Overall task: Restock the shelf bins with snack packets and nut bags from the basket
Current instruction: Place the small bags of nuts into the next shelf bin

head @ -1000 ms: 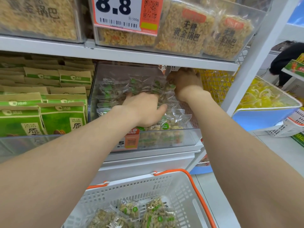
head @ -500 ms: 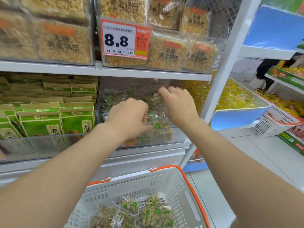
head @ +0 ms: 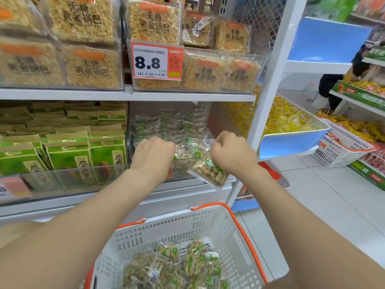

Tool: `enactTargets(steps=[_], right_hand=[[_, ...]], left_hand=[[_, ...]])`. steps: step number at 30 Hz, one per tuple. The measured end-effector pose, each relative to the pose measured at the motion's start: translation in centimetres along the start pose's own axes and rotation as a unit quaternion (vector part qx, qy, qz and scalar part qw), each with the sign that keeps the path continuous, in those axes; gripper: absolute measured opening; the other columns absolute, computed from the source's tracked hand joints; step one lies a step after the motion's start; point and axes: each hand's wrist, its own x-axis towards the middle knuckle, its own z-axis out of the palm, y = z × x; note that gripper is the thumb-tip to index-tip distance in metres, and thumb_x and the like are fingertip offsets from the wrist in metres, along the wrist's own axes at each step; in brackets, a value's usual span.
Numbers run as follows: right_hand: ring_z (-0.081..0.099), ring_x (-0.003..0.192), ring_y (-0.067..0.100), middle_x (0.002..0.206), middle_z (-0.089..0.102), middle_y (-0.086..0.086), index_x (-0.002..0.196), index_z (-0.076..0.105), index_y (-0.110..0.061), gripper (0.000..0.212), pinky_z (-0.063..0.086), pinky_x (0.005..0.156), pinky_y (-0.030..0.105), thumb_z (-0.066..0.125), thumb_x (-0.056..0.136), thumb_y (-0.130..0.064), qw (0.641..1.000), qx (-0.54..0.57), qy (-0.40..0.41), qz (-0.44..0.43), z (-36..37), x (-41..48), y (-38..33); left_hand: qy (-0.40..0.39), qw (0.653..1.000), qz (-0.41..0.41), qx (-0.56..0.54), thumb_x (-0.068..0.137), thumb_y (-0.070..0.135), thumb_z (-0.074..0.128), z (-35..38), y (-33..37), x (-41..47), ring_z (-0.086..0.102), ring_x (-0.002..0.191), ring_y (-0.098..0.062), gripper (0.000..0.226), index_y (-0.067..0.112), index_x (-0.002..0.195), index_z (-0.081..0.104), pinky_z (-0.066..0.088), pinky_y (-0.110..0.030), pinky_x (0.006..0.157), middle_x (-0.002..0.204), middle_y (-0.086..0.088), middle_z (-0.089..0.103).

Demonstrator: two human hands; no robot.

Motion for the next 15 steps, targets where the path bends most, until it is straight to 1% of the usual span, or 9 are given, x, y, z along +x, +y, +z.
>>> enactTargets(steps=[1, 2, 3, 5, 7, 10, 11, 13, 15], right_hand=[[0.060, 0.103, 0.040, 0.114, 0.065, 0.012, 0.117, 0.062, -0.024, 0.040, 0.044, 0.079, 0.041, 0.040, 0.088, -0.040, 0.999, -0.012, -0.028, -0.017, 0.3, 0.0, 0.1], [0.060, 0.105, 0.040, 0.118, 0.065, 0.011, 0.124, 0.060, -0.026, 0.041, 0.044, 0.080, 0.042, 0.042, 0.089, -0.040, 0.998, -0.031, -0.052, -0.032, 0.5, 0.0, 0.0], [0.060, 0.103, 0.039, 0.119, 0.066, 0.011, 0.123, 0.062, -0.025, 0.040, 0.045, 0.080, 0.042, 0.045, 0.090, -0.039, 0.995, -0.056, -0.072, -0.045, 0.7, 0.0, -0.1], [0.060, 0.097, 0.038, 0.116, 0.066, 0.010, 0.118, 0.065, -0.023, 0.036, 0.047, 0.080, 0.041, 0.046, 0.092, -0.039, 0.986, -0.110, -0.105, -0.064, 1.0, 0.1, 0.0], [0.060, 0.096, 0.036, 0.109, 0.062, 0.007, 0.117, 0.062, -0.022, 0.034, 0.046, 0.078, 0.039, 0.046, 0.094, -0.041, 0.976, -0.147, -0.137, -0.079, 1.4, 0.2, 0.1], [0.053, 0.083, 0.032, 0.085, 0.050, 0.002, 0.092, 0.045, -0.019, 0.016, 0.040, 0.064, 0.035, 0.046, 0.099, -0.033, 0.965, -0.141, -0.184, -0.120, 2.3, 0.5, 0.5], [0.051, 0.078, 0.031, 0.080, 0.046, 0.002, 0.085, 0.039, -0.019, 0.019, 0.035, 0.058, 0.035, 0.045, 0.100, -0.028, 0.963, -0.135, -0.192, -0.135, 2.5, 0.6, 0.6], [0.047, 0.068, 0.026, 0.077, 0.047, 0.005, 0.085, 0.037, -0.016, 0.019, 0.029, 0.051, 0.035, 0.045, 0.102, -0.019, 0.962, -0.128, -0.185, -0.155, 2.3, 0.8, 0.7], [0.047, 0.064, 0.023, 0.076, 0.050, 0.006, 0.090, 0.040, -0.012, 0.012, 0.029, 0.050, 0.035, 0.045, 0.101, -0.016, 0.965, -0.127, -0.160, -0.165, 1.9, 0.9, 0.8]], left_hand=[[-0.001, 1.000, -0.002, -0.004, 0.093, 0.030, 0.075, 0.0, 0.0, -0.1, 0.048, 0.080, -0.031, 0.016, 0.021, 0.087, 0.063, 0.038, -0.036, 0.069, 0.088, -0.008, 0.064], [-0.002, 1.000, -0.004, 0.000, 0.093, 0.027, 0.076, 0.0, 0.1, -0.1, 0.046, 0.077, -0.031, 0.018, 0.020, 0.085, 0.061, 0.040, -0.036, 0.066, 0.082, -0.005, 0.058], [-0.003, 1.000, -0.005, 0.008, 0.093, 0.023, 0.075, 0.0, 0.3, -0.2, 0.046, 0.075, -0.031, 0.025, 0.019, 0.080, 0.054, 0.040, -0.036, 0.065, 0.076, -0.003, 0.051], [-0.011, 1.000, -0.005, 0.011, 0.094, 0.012, 0.073, 0.2, 0.7, -0.2, 0.049, 0.074, -0.033, 0.040, 0.018, 0.073, 0.039, 0.038, -0.036, 0.064, 0.069, -0.001, 0.043], [-0.015, 1.000, -0.001, 0.007, 0.093, 0.006, 0.071, 0.4, 1.0, 0.0, 0.053, 0.077, -0.035, 0.044, 0.018, 0.072, 0.035, 0.037, -0.037, 0.064, 0.071, -0.001, 0.046], [-0.010, 1.000, 0.004, 0.002, 0.093, 0.009, 0.072, 0.6, 0.7, 0.4, 0.052, 0.076, -0.035, 0.045, 0.019, 0.070, 0.035, 0.036, -0.037, 0.063, 0.070, 0.000, 0.039], [-0.006, 1.000, 0.005, 0.000, 0.092, 0.010, 0.073, 0.6, 0.7, 0.5, 0.054, 0.076, -0.035, 0.044, 0.019, 0.069, 0.036, 0.035, -0.036, 0.064, 0.070, -0.001, 0.040], [0.006, 1.000, 0.006, 0.005, 0.092, 0.011, 0.073, 0.2, 0.6, 0.6, 0.050, 0.071, -0.033, 0.044, 0.018, 0.066, 0.038, 0.032, -0.035, 0.065, 0.067, -0.001, 0.042], [0.014, 1.000, 0.008, 0.001, 0.091, 0.014, 0.074, -0.3, 0.5, 0.9, 0.047, 0.070, -0.032, 0.042, 0.019, 0.066, 0.041, 0.031, -0.035, 0.068, 0.067, -0.001, 0.043]])
